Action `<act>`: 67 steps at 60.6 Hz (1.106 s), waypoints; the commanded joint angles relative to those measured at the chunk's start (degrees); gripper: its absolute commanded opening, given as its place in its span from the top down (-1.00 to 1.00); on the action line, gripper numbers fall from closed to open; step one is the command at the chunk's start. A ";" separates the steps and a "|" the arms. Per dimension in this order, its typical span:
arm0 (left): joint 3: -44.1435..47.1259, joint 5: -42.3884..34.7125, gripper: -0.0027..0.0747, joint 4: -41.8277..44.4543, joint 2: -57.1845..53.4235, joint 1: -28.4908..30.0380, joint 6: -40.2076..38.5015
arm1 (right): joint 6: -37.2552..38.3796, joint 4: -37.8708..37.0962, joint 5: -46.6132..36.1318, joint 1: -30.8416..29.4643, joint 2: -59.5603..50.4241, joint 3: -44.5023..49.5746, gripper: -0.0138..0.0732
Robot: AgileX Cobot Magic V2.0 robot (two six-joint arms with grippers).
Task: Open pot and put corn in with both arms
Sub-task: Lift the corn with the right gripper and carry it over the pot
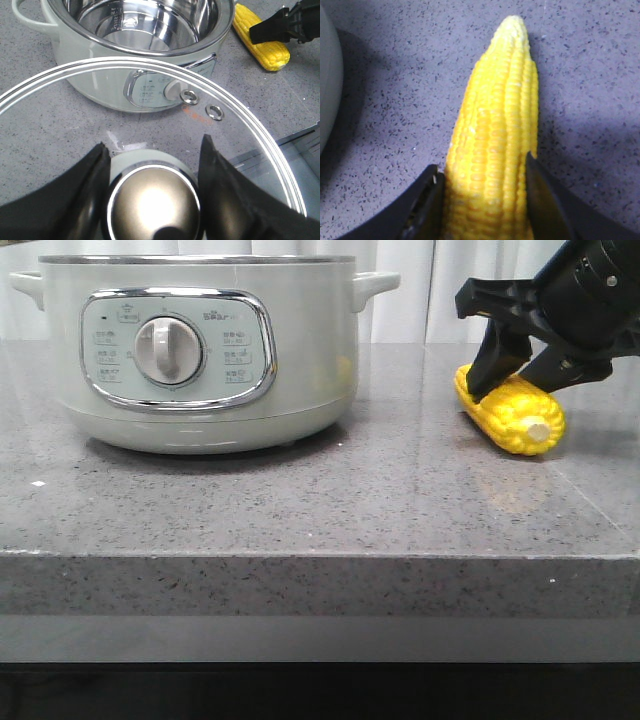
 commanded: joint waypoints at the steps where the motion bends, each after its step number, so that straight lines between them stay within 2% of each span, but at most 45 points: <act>1: -1.99 -7.36 0.45 -1.36 -0.39 -0.24 -0.21 | -0.37 0.47 -3.75 -0.03 -2.61 -1.94 0.23; 12: -1.99 -7.36 0.45 -1.36 -0.39 -0.24 -0.21 | -0.37 0.37 -3.95 -0.22 -6.74 -4.62 0.23; 20: -1.99 -7.36 0.45 -1.36 -0.39 -0.24 -0.21 | -0.37 0.35 -3.16 0.25 -9.39 -11.12 0.23; 26: -1.99 -7.36 0.45 -1.36 -0.39 -0.24 -0.21 | -1.31 0.30 0.91 2.19 -8.66 -18.44 0.23; 37: -1.99 -7.36 0.45 -1.36 -0.39 -0.24 -0.21 | -2.51 0.30 6.03 9.45 -2.08 -32.74 0.23; 49: -1.99 -7.36 0.45 -1.36 -0.39 -0.24 -0.21 | -2.51 0.30 10.07 16.49 7.12 -43.21 0.23; 56: -1.99 -7.63 0.45 -1.36 -0.39 -0.24 -0.21 | -2.51 0.10 12.10 18.98 11.19 -45.54 0.23; 67: -1.99 -8.41 0.45 -1.36 -0.39 -0.24 -0.21 | -2.51 -0.15 16.55 19.49 14.02 -45.65 0.23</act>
